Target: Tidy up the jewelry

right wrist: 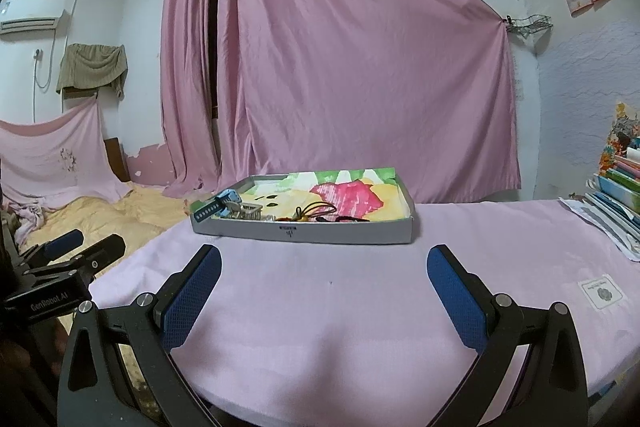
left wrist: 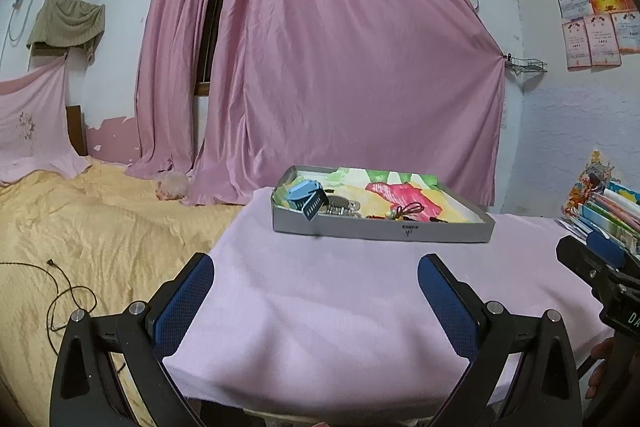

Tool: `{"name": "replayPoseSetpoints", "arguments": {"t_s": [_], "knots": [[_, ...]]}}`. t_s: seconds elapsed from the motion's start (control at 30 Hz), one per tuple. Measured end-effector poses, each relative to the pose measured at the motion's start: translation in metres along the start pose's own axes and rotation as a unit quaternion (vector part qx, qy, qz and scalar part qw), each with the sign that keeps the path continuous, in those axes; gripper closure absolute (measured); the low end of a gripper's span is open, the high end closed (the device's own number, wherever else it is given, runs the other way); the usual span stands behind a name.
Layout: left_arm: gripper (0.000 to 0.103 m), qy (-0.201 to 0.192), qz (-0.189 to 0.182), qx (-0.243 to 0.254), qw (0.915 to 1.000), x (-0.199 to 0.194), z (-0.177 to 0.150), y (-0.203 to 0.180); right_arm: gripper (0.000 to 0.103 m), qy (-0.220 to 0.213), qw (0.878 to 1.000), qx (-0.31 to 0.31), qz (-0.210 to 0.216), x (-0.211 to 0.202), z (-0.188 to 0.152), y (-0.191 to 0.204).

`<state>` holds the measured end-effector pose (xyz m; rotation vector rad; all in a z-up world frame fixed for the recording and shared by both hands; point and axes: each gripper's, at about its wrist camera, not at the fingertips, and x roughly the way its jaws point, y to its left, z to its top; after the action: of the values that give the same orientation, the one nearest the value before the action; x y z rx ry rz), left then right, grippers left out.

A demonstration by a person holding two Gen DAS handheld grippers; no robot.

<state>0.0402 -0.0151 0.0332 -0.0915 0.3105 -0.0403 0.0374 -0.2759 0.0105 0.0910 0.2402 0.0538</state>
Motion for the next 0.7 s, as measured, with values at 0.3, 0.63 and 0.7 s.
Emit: {"name": "replayPoseSetpoints", "arguments": {"t_s": [0.3, 0.63, 0.7], "knots": [[0.001, -0.001, -0.005, 0.001, 1.0000, -0.007, -0.015, 0.004, 0.002, 0.003, 1.000, 0.003, 0.000, -0.006, -0.018, 0.000], [0.001, -0.003, 0.001, 0.003, 1.0000, -0.006, -0.023, 0.007, 0.002, -0.009, 1.000, 0.001, -0.015, -0.002, -0.026, 0.000], [0.001, -0.002, 0.001, 0.003, 1.0000, -0.006, -0.023, 0.007, 0.002, -0.007, 1.000, 0.001, -0.016, 0.000, -0.026, 0.001]]}}
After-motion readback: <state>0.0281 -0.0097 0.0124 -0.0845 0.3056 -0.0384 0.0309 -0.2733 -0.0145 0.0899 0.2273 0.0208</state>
